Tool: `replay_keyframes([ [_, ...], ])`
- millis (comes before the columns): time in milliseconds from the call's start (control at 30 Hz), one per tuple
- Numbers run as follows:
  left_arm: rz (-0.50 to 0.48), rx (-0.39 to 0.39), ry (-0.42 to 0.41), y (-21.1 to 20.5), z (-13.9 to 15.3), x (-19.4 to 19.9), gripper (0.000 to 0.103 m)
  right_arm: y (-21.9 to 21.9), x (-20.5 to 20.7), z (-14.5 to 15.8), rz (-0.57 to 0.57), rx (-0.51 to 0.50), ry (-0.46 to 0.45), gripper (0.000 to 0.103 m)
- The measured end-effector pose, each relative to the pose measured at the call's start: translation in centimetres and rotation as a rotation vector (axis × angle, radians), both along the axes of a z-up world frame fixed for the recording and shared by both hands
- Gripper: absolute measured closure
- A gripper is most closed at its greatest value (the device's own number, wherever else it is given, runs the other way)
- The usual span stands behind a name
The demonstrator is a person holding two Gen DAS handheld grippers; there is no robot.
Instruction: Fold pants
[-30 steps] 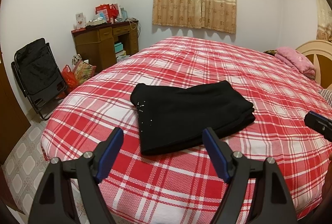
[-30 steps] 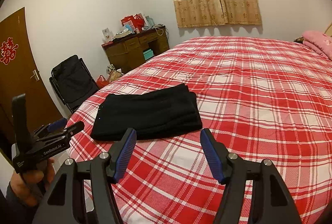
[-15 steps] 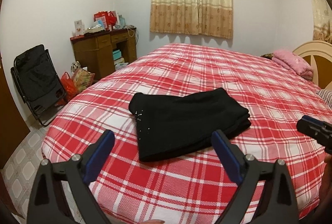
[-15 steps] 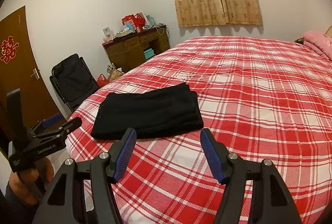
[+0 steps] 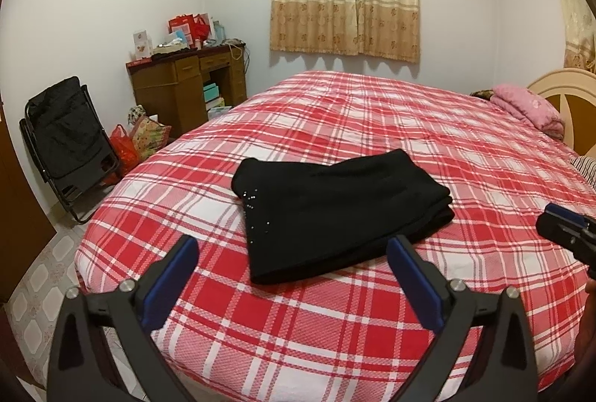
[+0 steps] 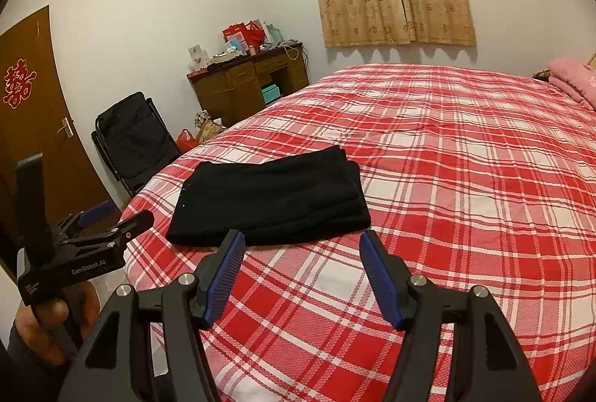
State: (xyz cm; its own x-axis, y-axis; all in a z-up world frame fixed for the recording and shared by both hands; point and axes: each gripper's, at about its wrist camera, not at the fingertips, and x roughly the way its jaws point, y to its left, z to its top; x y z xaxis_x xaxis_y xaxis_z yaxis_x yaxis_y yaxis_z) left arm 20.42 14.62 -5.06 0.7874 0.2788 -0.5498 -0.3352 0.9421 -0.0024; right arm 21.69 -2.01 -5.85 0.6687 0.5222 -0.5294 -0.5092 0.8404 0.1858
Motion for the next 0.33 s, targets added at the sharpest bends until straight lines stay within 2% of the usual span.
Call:
replay_keyframes([
  [333,-0.035,0.040,-0.011,-0.92,-0.02,0.09,0.000,0.06,-0.07,0.02,0.000,0.000,0.000,0.037],
])
